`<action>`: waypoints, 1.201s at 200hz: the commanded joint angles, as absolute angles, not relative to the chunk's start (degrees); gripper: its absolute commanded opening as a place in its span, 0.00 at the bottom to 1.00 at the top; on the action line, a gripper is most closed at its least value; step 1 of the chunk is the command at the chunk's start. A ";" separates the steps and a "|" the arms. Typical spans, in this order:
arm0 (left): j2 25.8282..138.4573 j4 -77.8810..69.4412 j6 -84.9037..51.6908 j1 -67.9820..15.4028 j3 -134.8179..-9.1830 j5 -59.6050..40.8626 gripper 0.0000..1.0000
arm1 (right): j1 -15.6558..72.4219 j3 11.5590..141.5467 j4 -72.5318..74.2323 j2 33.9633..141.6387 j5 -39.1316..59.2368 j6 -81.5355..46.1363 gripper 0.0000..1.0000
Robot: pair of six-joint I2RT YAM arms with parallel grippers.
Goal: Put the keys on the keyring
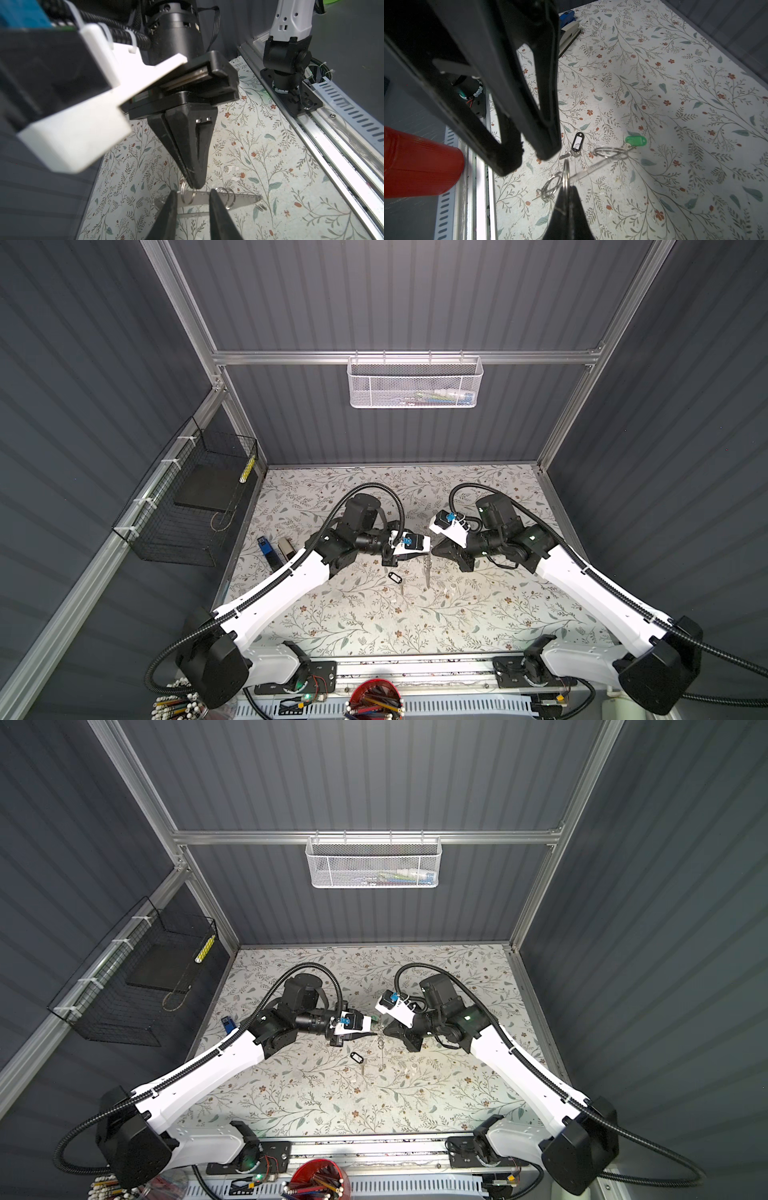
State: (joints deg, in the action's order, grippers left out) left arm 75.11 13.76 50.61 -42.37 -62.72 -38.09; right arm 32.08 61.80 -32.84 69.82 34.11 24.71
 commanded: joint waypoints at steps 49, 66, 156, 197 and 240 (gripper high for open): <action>76.82 13.01 49.30 -45.07 -63.71 -31.25 0.23 | 32.77 63.62 -33.60 70.64 34.64 24.79 0.00; 76.81 13.10 49.24 -45.21 -63.70 -30.93 0.23 | 32.85 63.70 -33.57 70.76 34.63 24.88 0.00; 73.24 7.17 46.61 -45.68 -60.12 -28.46 0.29 | 33.12 63.55 -33.92 71.11 34.15 25.18 0.00; 70.79 5.18 45.91 -45.70 -57.74 -28.15 0.30 | 33.13 62.84 -32.95 70.99 33.38 24.91 0.00; 72.70 7.36 46.23 -45.70 -59.19 -26.78 0.30 | 33.13 62.45 -32.32 70.69 33.23 24.79 0.00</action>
State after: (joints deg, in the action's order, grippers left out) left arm 71.81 6.42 46.89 -45.45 -58.43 -27.33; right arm 32.95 62.39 -32.91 70.94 32.97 24.67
